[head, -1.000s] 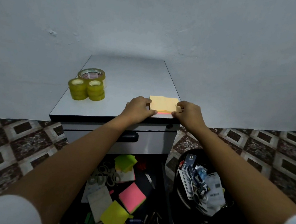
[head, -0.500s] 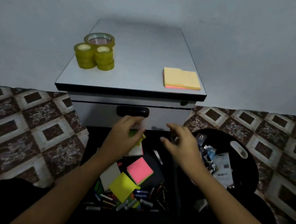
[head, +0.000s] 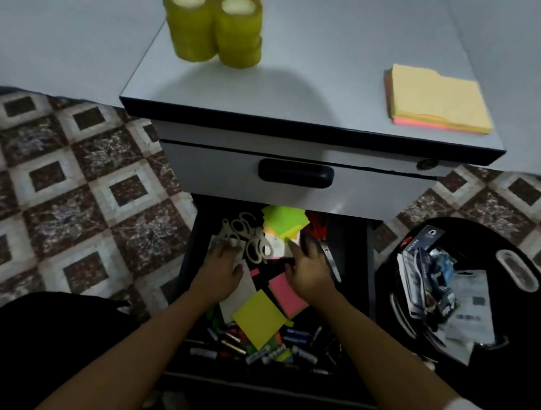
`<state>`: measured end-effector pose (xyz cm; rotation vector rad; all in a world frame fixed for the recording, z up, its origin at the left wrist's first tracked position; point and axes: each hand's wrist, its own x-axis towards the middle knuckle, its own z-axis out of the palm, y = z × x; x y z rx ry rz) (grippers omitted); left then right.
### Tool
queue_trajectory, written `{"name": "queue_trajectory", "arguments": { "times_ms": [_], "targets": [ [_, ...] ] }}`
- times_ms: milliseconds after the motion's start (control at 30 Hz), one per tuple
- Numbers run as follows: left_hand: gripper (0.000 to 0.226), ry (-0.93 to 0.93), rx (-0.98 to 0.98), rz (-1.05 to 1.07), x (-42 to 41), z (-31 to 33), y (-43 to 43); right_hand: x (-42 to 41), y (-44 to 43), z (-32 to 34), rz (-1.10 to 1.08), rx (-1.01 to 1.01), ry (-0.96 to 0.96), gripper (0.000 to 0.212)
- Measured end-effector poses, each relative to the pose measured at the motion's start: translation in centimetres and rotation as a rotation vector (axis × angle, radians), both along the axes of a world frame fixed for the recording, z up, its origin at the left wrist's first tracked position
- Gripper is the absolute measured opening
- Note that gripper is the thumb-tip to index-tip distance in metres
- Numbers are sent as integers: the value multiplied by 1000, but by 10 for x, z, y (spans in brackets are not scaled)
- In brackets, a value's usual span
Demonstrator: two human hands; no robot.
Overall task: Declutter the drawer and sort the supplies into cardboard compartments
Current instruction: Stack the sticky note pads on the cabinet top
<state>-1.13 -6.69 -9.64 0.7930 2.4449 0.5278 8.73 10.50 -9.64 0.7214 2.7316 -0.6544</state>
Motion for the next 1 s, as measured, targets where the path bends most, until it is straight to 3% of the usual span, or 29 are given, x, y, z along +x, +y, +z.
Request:
{"name": "queue_trajectory", "arguments": {
  "times_ms": [233,367,500,700,800,900,1000],
  "targets": [
    [71,-60,-134,-59,-7,-28,-5,-50,15,-12,138,148,-37,58],
    [70,-61,-164,-74,-1,-31,-9,-53,20,-17,198,204,-98,52],
    [68,-72,-201,-97,1,-28,-12,-36,15,-16,177,213,-43,49],
    [49,211,-73,-26,10,-16,2,9,-2,-13,176,152,-111,47],
    [43,218,17,-11,10,-10,22,24,-9,-10,170,118,-139,44],
    [32,125,91,-18,14,-4,45,29,-9,-14,79,21,-58,44],
    [37,9,105,-7,14,-8,63,25,-3,-15,-248,-174,153,45]
  ]
}}
